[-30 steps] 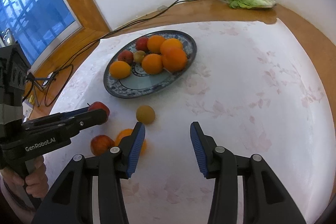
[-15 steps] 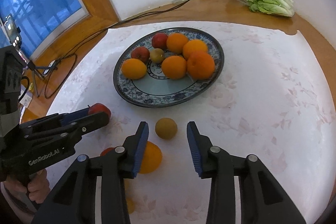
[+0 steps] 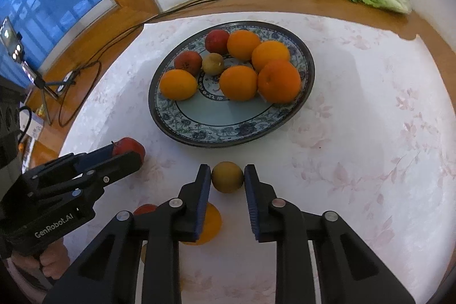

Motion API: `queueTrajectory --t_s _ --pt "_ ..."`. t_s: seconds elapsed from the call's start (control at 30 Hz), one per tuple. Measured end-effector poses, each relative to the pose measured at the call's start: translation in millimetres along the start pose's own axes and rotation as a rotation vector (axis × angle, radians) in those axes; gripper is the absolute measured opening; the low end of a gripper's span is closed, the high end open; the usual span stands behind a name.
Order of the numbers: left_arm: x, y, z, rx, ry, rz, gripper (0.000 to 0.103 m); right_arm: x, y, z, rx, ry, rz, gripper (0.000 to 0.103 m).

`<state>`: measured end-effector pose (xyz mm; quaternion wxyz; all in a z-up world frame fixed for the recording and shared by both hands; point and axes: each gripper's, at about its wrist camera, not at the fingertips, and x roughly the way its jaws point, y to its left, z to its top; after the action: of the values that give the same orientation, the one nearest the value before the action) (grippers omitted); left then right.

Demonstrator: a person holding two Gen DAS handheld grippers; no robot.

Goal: Organize fruits
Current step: 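Grasp a red apple with the left tool while the right tool grasps a small yellow-green fruit, then carry the apple and small fruit in both tools over the plate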

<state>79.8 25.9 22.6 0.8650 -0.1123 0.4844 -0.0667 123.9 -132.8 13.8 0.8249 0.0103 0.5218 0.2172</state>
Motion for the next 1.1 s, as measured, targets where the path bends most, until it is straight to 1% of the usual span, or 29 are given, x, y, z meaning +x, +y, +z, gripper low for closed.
queueTrajectory --t_s 0.2,0.37,0.63,0.87,1.1 --pt "0 0 0 -0.002 -0.003 -0.001 0.032 1 2 0 -0.029 -0.004 -0.016 0.025" --pt "-2 1 0 -0.004 -0.006 -0.001 0.032 1 -1 0 -0.004 -0.014 -0.005 0.025" --pt "-3 1 1 -0.004 -0.008 -0.001 0.032 -14 -4 -2 0.000 -0.072 -0.013 0.025" --pt "-8 -5 5 0.008 -0.015 -0.013 0.032 -22 -9 -2 0.012 -0.094 -0.012 0.025" --pt "-13 -12 14 0.036 -0.034 -0.026 0.032 -30 -10 3 0.014 -0.134 -0.009 0.025"
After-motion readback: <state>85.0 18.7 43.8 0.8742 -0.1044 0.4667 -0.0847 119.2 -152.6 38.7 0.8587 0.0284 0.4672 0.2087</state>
